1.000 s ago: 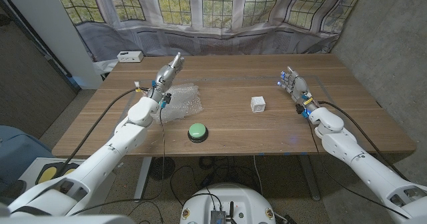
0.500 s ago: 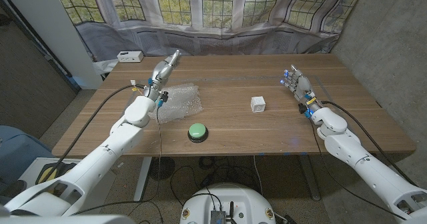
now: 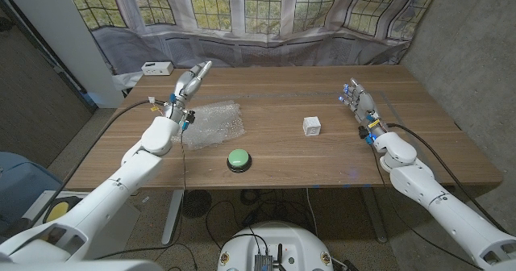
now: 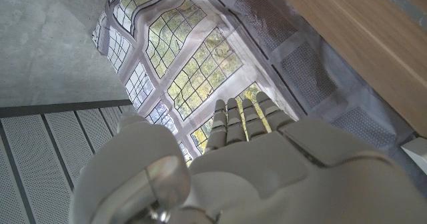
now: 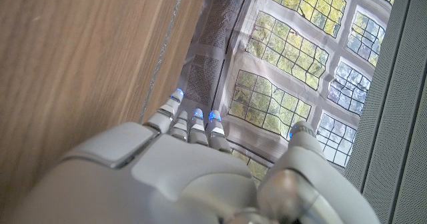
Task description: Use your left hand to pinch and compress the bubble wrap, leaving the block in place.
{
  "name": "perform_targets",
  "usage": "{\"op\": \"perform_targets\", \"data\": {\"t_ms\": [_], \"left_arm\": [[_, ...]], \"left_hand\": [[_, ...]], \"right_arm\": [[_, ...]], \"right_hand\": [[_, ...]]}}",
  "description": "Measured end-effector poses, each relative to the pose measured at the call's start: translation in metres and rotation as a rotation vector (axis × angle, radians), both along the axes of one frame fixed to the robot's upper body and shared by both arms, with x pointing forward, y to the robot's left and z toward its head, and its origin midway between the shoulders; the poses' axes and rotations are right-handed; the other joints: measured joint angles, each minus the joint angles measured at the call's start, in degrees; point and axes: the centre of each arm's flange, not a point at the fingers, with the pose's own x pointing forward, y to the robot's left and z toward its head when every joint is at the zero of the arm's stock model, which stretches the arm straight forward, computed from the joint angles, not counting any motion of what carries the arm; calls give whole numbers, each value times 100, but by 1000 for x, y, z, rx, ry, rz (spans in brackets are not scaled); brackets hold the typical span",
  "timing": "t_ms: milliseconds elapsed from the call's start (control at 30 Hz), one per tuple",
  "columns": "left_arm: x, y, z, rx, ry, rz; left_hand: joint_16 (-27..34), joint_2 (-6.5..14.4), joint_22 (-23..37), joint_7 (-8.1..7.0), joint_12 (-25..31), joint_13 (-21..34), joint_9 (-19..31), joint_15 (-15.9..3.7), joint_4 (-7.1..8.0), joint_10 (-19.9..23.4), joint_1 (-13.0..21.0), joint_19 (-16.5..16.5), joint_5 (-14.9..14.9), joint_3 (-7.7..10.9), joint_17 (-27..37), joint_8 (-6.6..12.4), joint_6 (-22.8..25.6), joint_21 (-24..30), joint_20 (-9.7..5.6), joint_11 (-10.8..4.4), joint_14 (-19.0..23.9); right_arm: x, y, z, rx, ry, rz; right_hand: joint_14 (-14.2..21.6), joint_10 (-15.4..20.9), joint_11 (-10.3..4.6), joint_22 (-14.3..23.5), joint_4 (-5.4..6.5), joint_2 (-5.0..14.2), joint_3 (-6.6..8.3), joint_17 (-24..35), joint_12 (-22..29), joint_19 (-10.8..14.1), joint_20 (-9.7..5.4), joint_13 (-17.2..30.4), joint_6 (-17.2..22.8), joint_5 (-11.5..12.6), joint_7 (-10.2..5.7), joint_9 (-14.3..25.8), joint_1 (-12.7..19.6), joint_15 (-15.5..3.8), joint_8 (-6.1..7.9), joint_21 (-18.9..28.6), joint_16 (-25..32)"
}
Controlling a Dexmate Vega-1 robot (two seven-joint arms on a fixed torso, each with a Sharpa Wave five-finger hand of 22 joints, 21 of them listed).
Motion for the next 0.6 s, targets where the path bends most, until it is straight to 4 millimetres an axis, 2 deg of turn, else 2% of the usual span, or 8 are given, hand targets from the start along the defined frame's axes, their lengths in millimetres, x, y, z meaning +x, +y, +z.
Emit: {"op": "perform_targets", "data": {"t_ms": [600], "left_arm": [[-16,33,-1,61,-44,149]], "left_hand": [[-1,21,0,-21,-29,0,-1,-40,-97,41,186,59,-33,97,0,-57,20,-45,2,-41,40]], "right_arm": [[-13,22,-9,23,-20,-14]], "right_hand": [[38,30,-31,0,0,0,0,0,0,21,21,-1,1,0,-1,-1,0,-1,0,0,0]]}}
